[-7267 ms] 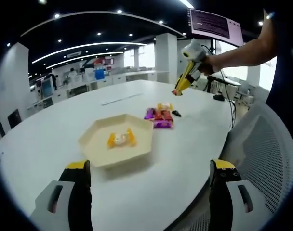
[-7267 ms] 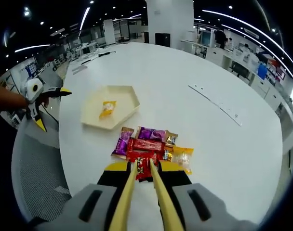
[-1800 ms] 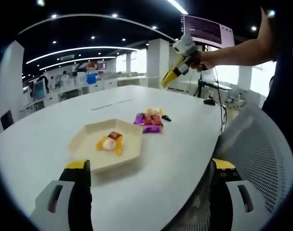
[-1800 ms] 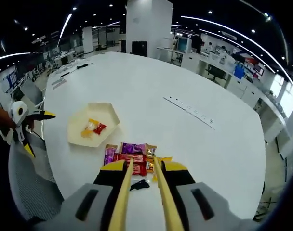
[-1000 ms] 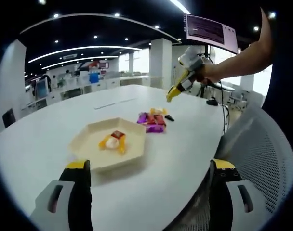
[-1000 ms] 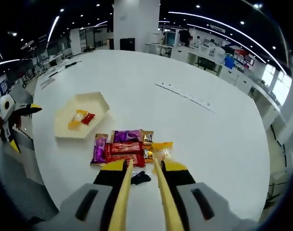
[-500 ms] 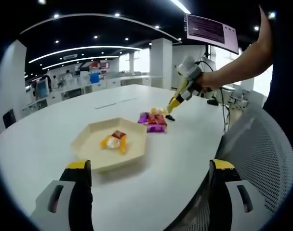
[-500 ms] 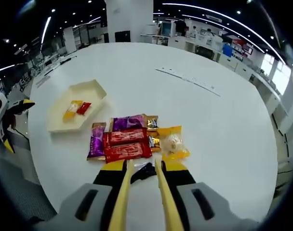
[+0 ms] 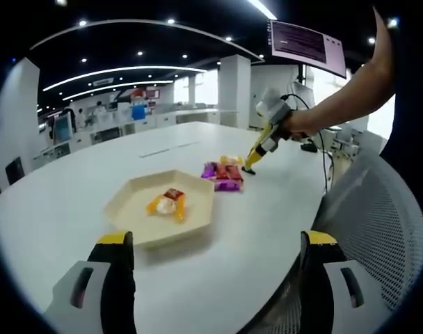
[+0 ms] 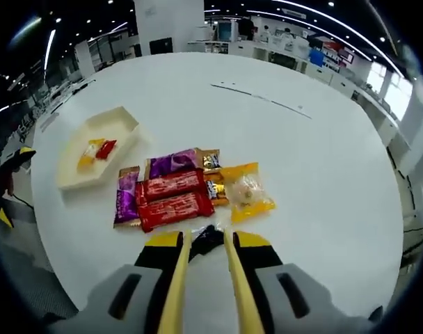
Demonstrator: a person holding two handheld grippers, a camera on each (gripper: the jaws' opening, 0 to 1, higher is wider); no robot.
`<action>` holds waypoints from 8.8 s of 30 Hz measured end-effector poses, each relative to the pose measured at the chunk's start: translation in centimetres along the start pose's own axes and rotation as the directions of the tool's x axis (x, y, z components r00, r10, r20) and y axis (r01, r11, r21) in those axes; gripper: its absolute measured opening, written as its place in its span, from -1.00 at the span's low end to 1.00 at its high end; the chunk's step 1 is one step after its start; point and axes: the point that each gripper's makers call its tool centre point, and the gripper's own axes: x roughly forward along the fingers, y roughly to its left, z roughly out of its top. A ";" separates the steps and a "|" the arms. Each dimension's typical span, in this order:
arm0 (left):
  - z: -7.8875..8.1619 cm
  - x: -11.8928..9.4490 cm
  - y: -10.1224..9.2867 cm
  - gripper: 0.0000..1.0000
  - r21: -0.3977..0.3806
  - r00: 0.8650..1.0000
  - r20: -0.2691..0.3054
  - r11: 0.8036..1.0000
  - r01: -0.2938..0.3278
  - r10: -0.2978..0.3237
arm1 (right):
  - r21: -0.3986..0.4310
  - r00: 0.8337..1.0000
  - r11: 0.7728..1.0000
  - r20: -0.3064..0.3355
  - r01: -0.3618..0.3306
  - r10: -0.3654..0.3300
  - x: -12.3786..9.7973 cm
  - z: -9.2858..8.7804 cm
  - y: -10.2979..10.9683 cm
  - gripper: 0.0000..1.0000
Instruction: Place the target food into the container with the food tongs after gripping and lifting it, then release it inside without dropping or visibly crushing the food.
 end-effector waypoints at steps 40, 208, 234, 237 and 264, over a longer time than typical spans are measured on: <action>-0.3 0.0 0.2 0.89 -0.007 1.000 -0.013 1.000 -0.010 0.010 | 0.048 0.998 0.999 -0.064 -0.025 0.029 -0.3 -1.3 -0.1 -0.61; -0.9 -0.2 0.9 0.99 -0.043 0.999 -0.028 0.998 -0.035 0.034 | -0.415 0.957 0.877 0.050 -0.241 0.287 -4.9 15.9 5.2 -0.47; -1.0 0.0 0.7 0.99 -0.040 0.999 -0.037 0.999 -0.025 0.023 | -0.325 0.974 0.928 0.069 -0.183 0.217 -4.7 10.6 -0.6 -0.45; -1.1 0.0 0.7 0.98 -0.037 0.999 -0.043 0.999 -0.022 0.020 | -0.317 0.974 0.931 0.069 -0.182 0.214 -4.5 10.2 -0.8 -0.45; -0.8 -0.1 1.1 0.98 -0.041 0.999 -0.028 0.998 -0.041 0.040 | -0.281 0.977 0.941 0.048 -0.188 0.209 -1.4 8.6 -1.1 -0.45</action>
